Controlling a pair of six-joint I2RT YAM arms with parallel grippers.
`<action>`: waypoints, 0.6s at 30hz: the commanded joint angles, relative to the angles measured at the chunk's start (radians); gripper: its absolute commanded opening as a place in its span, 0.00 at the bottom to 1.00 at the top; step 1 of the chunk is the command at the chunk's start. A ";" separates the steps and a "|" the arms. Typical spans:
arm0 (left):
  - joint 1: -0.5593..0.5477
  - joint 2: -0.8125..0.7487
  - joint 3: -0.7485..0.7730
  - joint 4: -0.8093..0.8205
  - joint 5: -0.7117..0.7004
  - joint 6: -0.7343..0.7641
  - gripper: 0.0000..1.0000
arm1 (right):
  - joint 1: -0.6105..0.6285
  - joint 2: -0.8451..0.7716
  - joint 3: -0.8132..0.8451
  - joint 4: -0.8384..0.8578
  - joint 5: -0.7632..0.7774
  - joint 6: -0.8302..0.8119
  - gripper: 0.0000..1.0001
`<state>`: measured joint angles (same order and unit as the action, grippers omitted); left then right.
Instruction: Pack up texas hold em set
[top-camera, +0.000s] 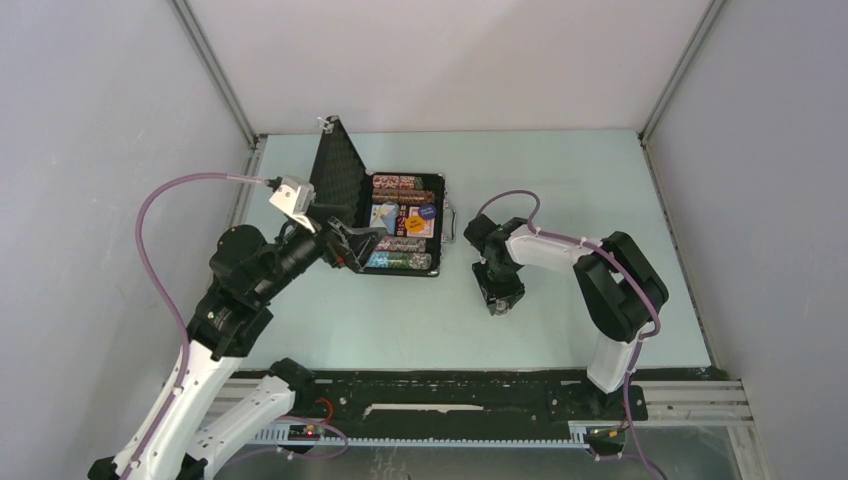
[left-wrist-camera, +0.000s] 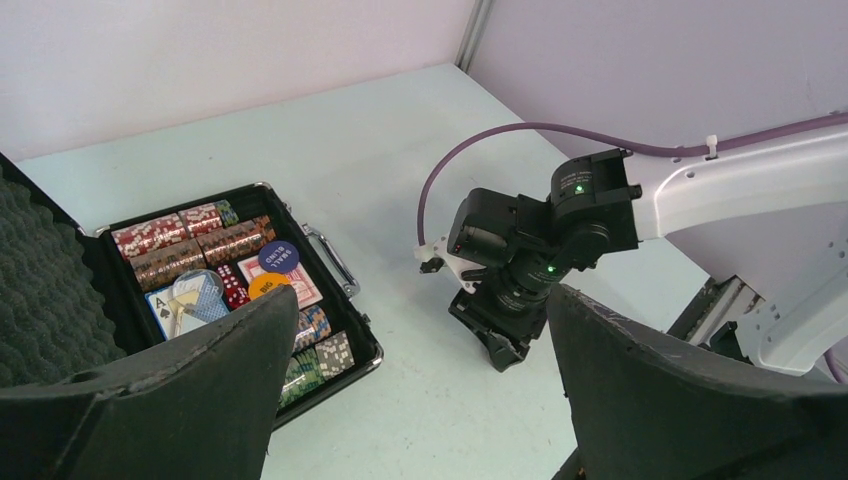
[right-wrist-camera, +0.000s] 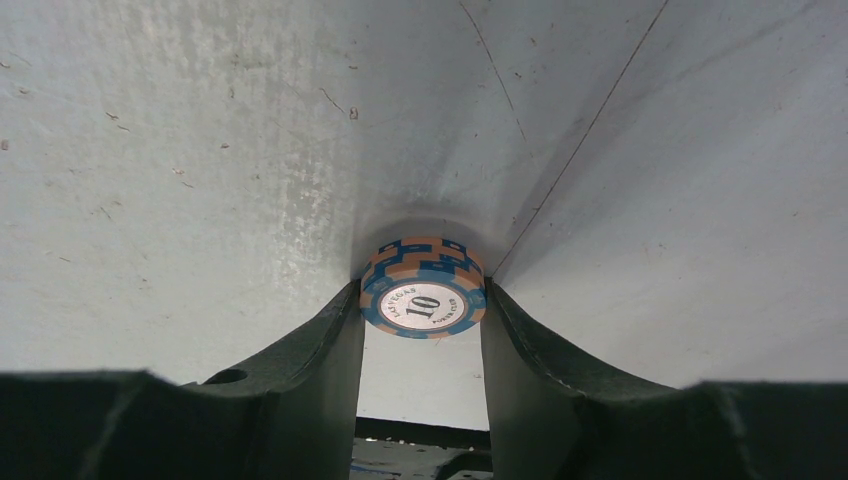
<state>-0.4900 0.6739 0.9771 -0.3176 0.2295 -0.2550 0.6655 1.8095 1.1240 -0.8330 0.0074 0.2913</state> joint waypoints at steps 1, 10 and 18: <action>0.008 -0.002 -0.022 0.017 -0.016 -0.007 1.00 | 0.011 0.003 -0.027 0.093 0.028 -0.017 0.24; 0.008 -0.001 -0.022 0.017 -0.009 -0.010 1.00 | 0.014 -0.028 -0.026 0.083 0.019 -0.014 0.19; 0.008 0.001 -0.022 0.017 -0.006 -0.010 1.00 | 0.017 -0.019 -0.027 0.089 0.019 -0.012 0.45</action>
<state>-0.4900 0.6739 0.9771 -0.3172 0.2272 -0.2615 0.6693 1.7954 1.1110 -0.8188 0.0105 0.2886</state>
